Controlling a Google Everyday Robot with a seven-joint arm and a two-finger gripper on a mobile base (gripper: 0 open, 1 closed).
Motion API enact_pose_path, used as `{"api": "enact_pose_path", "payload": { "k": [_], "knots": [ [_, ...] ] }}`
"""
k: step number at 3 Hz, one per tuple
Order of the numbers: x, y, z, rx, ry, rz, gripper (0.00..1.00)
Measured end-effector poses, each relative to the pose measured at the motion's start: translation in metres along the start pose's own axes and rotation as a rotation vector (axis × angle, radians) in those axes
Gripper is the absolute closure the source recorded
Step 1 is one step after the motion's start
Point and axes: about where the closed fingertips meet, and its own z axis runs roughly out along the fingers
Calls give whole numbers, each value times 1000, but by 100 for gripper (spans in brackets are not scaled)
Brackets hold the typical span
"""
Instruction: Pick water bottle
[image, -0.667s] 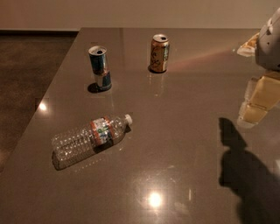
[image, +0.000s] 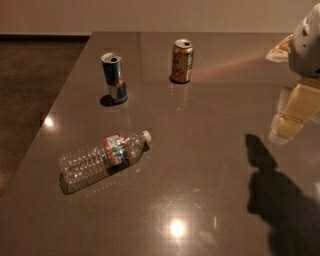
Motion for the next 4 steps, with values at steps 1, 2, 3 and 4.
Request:
{"api": "enact_pose_path", "payload": {
  "k": [1,2,3,4],
  "knots": [
    [-25,5,3,-18,-41,-72,0],
    [-60,6,15,-46,-80,-160,0],
    [-97,6,32,-75,-105,-252,0],
    [-128,9,52,-110,-111,-339,0]
  ]
}}
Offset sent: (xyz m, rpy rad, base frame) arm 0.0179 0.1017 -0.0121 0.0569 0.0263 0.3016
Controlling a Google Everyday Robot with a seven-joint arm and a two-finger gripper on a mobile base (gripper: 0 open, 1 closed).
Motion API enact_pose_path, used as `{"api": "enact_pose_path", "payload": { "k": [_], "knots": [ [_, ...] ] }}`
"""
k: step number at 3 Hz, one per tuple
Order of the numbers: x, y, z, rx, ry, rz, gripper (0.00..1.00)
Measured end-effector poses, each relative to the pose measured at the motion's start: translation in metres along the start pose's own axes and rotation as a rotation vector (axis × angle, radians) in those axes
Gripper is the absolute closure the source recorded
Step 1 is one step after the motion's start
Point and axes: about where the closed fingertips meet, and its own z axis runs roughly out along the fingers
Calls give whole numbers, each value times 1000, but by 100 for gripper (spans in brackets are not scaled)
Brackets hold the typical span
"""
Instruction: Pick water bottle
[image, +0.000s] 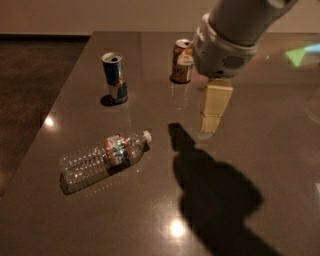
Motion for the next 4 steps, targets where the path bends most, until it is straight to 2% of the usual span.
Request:
{"api": "enact_pose_path", "payload": {
  "k": [2,4],
  "knots": [
    [-41,8,52,-94,7,-150,0],
    [-72,28,91,-168,13,-249,0]
  ]
}}
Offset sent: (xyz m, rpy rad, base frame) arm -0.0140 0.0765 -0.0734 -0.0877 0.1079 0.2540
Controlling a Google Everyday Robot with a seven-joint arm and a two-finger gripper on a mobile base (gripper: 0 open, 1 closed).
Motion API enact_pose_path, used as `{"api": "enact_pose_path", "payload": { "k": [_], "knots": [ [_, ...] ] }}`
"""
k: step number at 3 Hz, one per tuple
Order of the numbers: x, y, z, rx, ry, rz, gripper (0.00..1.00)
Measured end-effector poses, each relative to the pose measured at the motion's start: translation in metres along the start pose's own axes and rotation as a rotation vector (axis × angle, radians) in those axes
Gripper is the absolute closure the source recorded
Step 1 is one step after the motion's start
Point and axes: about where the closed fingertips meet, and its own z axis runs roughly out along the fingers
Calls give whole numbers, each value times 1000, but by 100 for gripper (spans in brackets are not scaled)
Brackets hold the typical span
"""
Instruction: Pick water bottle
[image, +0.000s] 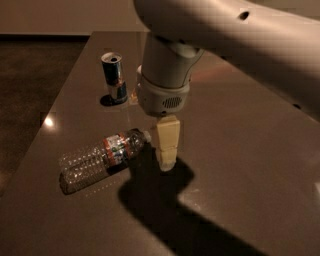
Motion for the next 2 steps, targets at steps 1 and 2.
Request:
{"api": "enact_pose_path", "payload": {
  "k": [1,2],
  "knots": [
    [-16,1,11,-8,1,-21,0],
    [-30,-1,19,-7,-5,-26,0]
  ]
}}
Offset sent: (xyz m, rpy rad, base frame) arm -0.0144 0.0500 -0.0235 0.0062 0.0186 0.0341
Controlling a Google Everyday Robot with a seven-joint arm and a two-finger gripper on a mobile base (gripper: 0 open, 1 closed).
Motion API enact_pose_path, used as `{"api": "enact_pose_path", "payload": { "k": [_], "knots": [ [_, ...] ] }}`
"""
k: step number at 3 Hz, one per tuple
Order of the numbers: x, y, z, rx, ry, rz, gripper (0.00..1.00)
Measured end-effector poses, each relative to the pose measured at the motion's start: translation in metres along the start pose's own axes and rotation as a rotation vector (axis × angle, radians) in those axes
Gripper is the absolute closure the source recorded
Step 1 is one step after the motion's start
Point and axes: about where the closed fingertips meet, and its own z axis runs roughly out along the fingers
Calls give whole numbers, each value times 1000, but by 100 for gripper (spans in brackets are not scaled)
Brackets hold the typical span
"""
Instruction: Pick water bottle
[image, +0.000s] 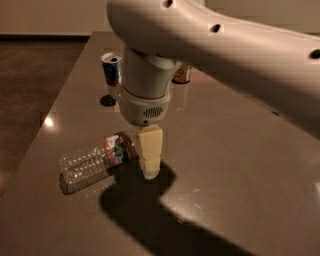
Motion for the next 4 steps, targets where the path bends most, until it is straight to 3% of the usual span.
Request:
{"api": "enact_pose_path", "payload": {
  "k": [2,4],
  "knots": [
    [-18,-8,15,-1,-1,13,0],
    [-28,-12,28,-40,25,-4,41]
  ]
}}
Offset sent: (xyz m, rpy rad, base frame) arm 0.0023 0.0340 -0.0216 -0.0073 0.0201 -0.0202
